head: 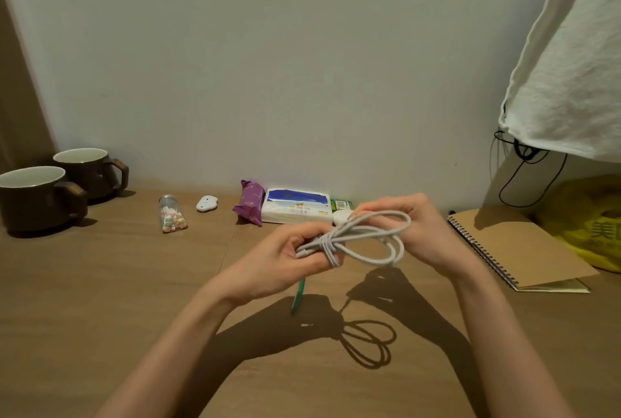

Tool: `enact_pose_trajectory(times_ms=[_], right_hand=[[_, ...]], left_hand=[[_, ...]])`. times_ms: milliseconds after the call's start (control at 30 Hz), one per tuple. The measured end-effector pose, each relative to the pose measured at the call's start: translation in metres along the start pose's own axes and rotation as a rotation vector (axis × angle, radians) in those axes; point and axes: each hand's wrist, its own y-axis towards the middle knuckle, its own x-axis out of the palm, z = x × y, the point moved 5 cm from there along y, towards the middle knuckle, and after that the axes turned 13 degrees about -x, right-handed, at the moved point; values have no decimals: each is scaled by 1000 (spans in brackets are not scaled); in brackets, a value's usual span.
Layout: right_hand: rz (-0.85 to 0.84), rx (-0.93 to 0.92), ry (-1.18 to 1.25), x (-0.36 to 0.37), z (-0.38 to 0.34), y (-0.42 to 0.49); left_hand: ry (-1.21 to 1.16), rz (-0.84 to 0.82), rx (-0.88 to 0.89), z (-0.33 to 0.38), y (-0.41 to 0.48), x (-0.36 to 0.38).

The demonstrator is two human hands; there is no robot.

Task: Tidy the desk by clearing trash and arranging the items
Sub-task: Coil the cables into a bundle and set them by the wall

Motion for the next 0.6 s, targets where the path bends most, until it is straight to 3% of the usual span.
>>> enact_pose_trajectory(times_ms=[167,333,433,600], right_hand=[[69,63,-36,23,10,1],[35,11,-288,48,4,1],[10,-54,-393,52,1,2],[14,-35,-362,50,5,0]], left_hand=[[-284,207,-76,-12,6,-13],[-194,435,-222,-29,12,-15],[-197,477,-223,-32,12,-14],[-255,481,-198,-30,10,-12]])
